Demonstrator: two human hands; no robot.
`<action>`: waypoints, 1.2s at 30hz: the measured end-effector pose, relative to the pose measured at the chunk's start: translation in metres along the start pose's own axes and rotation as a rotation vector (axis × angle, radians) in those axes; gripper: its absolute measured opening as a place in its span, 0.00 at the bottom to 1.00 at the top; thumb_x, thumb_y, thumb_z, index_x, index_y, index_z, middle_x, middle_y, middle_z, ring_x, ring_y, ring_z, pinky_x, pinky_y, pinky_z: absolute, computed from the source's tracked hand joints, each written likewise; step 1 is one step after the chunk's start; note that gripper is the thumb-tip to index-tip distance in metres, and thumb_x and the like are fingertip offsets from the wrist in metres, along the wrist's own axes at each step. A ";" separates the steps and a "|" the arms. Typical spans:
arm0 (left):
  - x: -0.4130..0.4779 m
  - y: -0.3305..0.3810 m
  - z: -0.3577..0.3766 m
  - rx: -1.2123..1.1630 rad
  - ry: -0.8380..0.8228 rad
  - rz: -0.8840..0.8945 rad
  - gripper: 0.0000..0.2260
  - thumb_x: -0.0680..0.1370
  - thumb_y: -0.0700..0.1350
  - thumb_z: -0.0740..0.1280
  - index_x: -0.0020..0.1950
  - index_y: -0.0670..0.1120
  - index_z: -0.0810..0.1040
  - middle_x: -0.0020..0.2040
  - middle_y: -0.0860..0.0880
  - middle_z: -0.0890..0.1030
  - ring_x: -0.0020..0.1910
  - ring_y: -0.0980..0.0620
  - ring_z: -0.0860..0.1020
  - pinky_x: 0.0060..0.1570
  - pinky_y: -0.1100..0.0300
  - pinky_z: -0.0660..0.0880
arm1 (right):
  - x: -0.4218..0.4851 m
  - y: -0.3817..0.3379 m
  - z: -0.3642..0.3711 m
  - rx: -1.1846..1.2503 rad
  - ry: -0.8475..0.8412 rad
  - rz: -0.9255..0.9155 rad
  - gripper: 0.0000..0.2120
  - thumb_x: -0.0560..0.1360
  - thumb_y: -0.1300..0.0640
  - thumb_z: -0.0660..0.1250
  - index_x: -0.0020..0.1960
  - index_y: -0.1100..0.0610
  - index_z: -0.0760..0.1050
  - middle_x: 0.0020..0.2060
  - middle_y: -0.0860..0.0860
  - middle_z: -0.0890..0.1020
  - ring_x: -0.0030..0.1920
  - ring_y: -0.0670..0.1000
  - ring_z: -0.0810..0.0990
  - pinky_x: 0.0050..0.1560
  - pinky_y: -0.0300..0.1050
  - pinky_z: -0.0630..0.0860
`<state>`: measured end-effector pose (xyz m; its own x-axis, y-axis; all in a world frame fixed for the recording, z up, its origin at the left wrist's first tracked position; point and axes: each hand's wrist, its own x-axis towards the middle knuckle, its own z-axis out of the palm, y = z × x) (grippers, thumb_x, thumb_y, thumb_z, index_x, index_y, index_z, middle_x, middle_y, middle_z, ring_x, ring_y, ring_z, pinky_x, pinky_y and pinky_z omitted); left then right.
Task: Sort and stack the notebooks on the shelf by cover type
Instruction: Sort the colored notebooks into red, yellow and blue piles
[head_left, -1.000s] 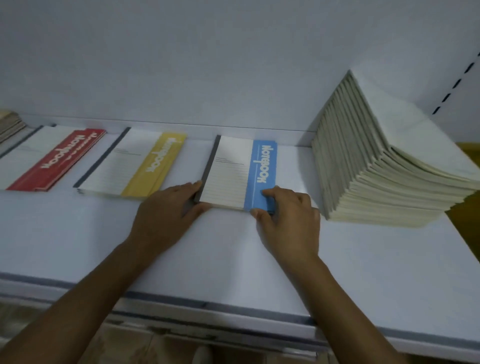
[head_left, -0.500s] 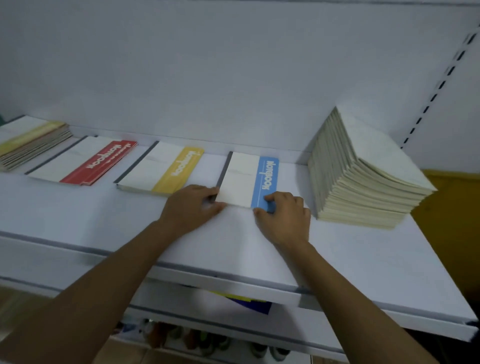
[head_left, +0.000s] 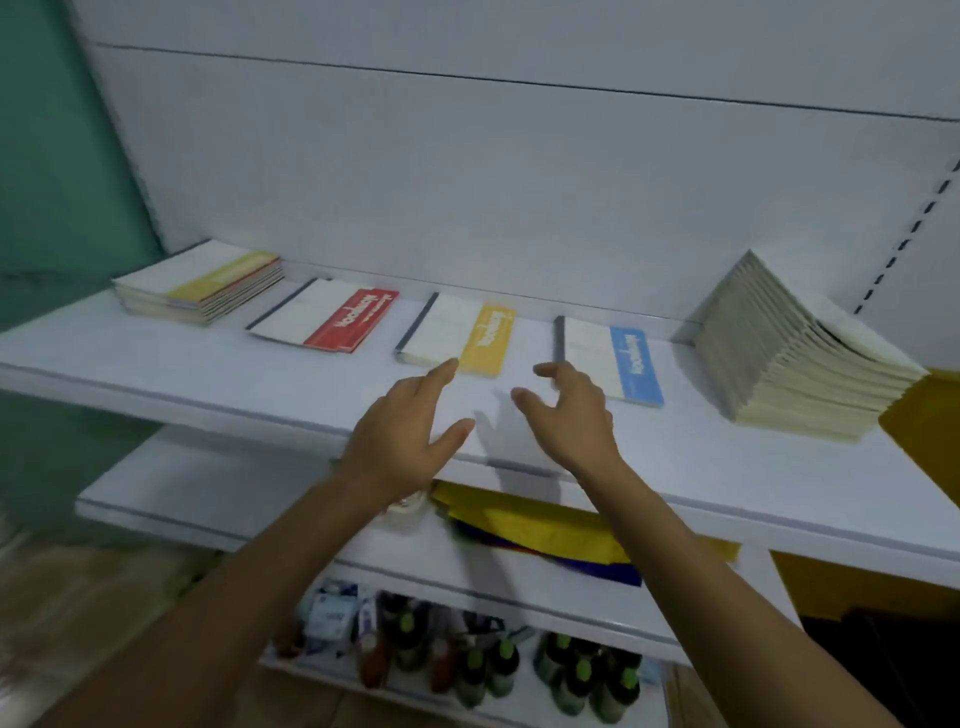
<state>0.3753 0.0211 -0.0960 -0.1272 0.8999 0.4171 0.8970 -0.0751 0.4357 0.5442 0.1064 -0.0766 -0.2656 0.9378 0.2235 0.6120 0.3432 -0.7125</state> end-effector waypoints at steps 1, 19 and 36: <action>-0.019 -0.011 -0.021 0.017 0.018 -0.018 0.30 0.77 0.58 0.61 0.75 0.47 0.60 0.69 0.47 0.71 0.67 0.48 0.69 0.64 0.51 0.69 | -0.013 -0.023 0.014 0.005 -0.063 -0.048 0.17 0.76 0.46 0.64 0.62 0.51 0.73 0.61 0.50 0.76 0.62 0.53 0.72 0.60 0.50 0.67; -0.203 -0.179 -0.190 0.240 0.150 -0.302 0.25 0.78 0.53 0.64 0.72 0.45 0.66 0.70 0.48 0.70 0.69 0.49 0.67 0.64 0.62 0.60 | -0.110 -0.217 0.210 0.054 -0.406 -0.491 0.16 0.78 0.51 0.62 0.65 0.52 0.71 0.64 0.51 0.74 0.64 0.50 0.71 0.61 0.45 0.68; -0.022 -0.361 -0.199 0.286 0.070 -0.204 0.22 0.77 0.50 0.66 0.70 0.48 0.70 0.70 0.50 0.72 0.69 0.49 0.68 0.67 0.55 0.63 | 0.093 -0.268 0.354 0.462 -0.333 -0.116 0.19 0.78 0.53 0.63 0.68 0.51 0.66 0.67 0.49 0.71 0.63 0.46 0.69 0.60 0.41 0.64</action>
<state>-0.0295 -0.0566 -0.1034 -0.3360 0.8515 0.4025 0.9310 0.2355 0.2788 0.0920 0.0826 -0.1004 -0.5772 0.8029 0.1493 0.1963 0.3138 -0.9290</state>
